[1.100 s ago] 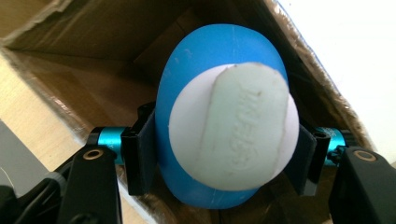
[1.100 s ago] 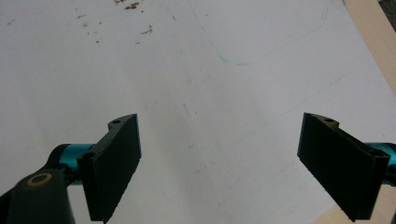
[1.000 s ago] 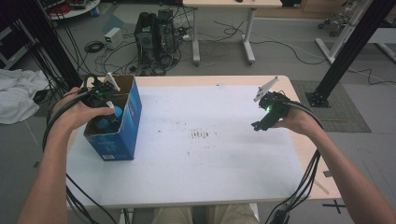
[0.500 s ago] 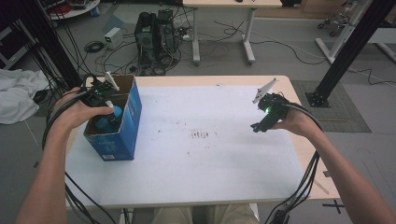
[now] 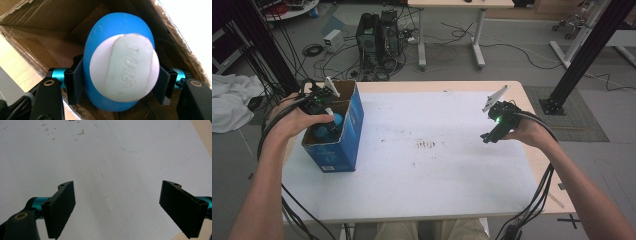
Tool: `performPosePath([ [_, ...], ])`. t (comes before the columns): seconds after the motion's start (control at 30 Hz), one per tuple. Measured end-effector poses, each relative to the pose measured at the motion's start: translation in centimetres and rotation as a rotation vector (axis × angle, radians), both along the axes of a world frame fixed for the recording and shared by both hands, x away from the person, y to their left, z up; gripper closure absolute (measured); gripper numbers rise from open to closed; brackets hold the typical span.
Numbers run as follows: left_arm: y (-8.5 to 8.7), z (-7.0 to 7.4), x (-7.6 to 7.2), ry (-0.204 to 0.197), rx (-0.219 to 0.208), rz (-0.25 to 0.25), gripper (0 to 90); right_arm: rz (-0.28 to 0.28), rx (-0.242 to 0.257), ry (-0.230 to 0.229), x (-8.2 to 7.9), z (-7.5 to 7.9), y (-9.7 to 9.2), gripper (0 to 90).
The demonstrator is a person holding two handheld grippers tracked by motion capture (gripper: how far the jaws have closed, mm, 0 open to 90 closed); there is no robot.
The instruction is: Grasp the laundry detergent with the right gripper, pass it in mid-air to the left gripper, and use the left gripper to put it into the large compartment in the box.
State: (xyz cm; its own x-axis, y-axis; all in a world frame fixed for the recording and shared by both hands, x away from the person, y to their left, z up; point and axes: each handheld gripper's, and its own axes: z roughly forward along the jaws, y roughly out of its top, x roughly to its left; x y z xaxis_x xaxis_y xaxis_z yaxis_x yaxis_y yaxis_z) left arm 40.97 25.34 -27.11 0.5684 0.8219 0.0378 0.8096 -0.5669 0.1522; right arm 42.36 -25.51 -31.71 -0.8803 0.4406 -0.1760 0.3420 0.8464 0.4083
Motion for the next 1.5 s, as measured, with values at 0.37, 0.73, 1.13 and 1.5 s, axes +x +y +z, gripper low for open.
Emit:
performPosePath([
  [0.37, 0.0, 0.3, -0.1, -0.002, 0.002, -0.003, 35.0, 0.002, -0.004, 0.003, -0.1, -0.1, 0.0, 12.7],
  [0.73, -0.1, 0.5, -0.1, 0.003, 0.002, 0.002, 32.4, 0.007, -0.014, 0.005, -0.4, -0.3, 0.2, 12.7],
  [1.13, -0.3, 1.6, -0.1, -0.019, 0.007, -0.012, 30.6, 0.01, -0.018, 0.005, -0.5, -0.3, 0.3, 12.7],
  [1.5, -1.8, 6.7, -0.5, -0.087, 0.026, -0.047, 30.6, 0.009, -0.017, 0.007, -0.6, -0.3, 0.2, 12.7],
])
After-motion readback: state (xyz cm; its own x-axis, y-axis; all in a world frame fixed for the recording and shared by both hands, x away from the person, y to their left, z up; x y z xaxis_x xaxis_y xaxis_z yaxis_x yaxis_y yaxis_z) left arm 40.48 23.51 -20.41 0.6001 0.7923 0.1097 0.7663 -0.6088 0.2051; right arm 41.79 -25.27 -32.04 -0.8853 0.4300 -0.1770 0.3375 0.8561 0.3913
